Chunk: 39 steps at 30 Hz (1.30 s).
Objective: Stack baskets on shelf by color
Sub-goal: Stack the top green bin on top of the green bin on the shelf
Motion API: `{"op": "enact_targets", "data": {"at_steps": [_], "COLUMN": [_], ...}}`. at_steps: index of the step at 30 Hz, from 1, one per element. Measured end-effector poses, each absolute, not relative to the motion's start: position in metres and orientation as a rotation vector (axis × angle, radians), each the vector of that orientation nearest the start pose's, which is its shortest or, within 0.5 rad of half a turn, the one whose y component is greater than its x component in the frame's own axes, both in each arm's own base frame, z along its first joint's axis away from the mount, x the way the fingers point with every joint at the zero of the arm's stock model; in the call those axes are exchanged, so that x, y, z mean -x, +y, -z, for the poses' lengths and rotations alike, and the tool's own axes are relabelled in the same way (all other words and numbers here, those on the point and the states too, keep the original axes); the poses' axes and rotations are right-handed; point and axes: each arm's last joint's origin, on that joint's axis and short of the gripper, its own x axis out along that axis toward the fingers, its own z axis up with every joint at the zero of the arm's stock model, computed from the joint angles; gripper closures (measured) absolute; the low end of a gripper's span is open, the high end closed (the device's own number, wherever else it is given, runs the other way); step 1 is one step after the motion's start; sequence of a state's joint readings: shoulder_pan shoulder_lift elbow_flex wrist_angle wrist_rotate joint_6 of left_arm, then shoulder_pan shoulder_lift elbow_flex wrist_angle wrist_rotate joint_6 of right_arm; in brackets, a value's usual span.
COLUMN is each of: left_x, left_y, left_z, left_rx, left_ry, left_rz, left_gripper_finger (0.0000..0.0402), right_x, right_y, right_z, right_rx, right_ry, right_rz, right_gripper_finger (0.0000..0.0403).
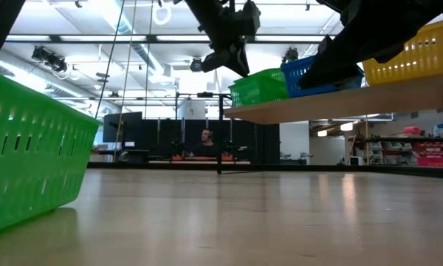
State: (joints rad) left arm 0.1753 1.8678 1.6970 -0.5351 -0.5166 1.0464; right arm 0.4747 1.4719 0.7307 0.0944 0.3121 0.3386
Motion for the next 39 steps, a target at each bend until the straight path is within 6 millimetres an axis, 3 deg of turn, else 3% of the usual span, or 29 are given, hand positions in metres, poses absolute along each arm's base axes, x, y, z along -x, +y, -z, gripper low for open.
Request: {"op": "enact_targets", "data": {"at_steps": [15, 22, 39], "left_x": [-0.407, -0.399, -0.400], "left_y": [0.082, 0.080, 0.088], "left_z": [-0.323, -0.315, -0.316], "left_rx": [-1.042, -1.019, -1.034], "left_ry": [0.949, 0.991, 0.989], "left_rz": [-0.237, -0.030, -0.081], "left_gripper_finger": [0.0352, 0.0336, 0.0203], "right_x": [-0.263, -0.263, -0.263], "right_y": [0.125, 0.125, 0.125], "right_z": [-0.188, -0.188, -0.187], "right_rx": [-0.081, -0.081, -0.081], "right_ry": [0.614, 0.615, 0.617], "right_rz": [-0.053, -0.053, -0.052], "right_gripper_finger": [0.0213, 0.0213, 0.0213]}}
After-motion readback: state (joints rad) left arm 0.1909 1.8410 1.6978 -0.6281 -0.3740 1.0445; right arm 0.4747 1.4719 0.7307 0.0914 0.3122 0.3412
